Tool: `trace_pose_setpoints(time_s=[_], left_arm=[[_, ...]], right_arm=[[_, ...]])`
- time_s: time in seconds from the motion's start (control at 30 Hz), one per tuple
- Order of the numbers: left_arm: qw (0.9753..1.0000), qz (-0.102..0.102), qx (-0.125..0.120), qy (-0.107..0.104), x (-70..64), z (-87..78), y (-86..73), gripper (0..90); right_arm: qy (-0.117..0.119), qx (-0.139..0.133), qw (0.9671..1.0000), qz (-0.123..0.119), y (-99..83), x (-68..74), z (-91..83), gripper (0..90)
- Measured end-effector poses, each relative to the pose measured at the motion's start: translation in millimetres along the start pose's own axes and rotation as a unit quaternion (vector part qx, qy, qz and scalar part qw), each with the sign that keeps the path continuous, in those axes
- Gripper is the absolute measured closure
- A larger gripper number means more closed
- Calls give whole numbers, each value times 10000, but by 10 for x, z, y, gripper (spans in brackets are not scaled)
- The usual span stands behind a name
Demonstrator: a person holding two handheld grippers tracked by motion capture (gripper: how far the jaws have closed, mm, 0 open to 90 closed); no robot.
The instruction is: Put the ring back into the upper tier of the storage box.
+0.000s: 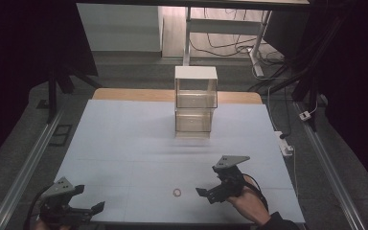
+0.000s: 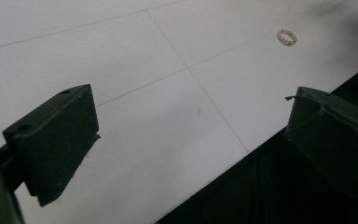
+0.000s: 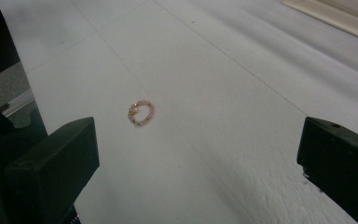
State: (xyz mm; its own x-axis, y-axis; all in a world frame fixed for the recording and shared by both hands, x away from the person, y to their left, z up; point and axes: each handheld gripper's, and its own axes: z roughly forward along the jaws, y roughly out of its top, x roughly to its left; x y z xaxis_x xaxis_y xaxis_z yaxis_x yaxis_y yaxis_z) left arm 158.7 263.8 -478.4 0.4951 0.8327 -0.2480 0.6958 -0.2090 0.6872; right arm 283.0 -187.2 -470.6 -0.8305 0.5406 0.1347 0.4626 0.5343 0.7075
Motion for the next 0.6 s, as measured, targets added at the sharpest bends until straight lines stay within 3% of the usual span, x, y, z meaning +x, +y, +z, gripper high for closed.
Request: trace_pose_setpoints(time_s=[0.6], left_arm=[[10000,-2,0,-5,1,0,0,23]], right_arm=[[-76,435,9986,-282,203,68,399,0]])
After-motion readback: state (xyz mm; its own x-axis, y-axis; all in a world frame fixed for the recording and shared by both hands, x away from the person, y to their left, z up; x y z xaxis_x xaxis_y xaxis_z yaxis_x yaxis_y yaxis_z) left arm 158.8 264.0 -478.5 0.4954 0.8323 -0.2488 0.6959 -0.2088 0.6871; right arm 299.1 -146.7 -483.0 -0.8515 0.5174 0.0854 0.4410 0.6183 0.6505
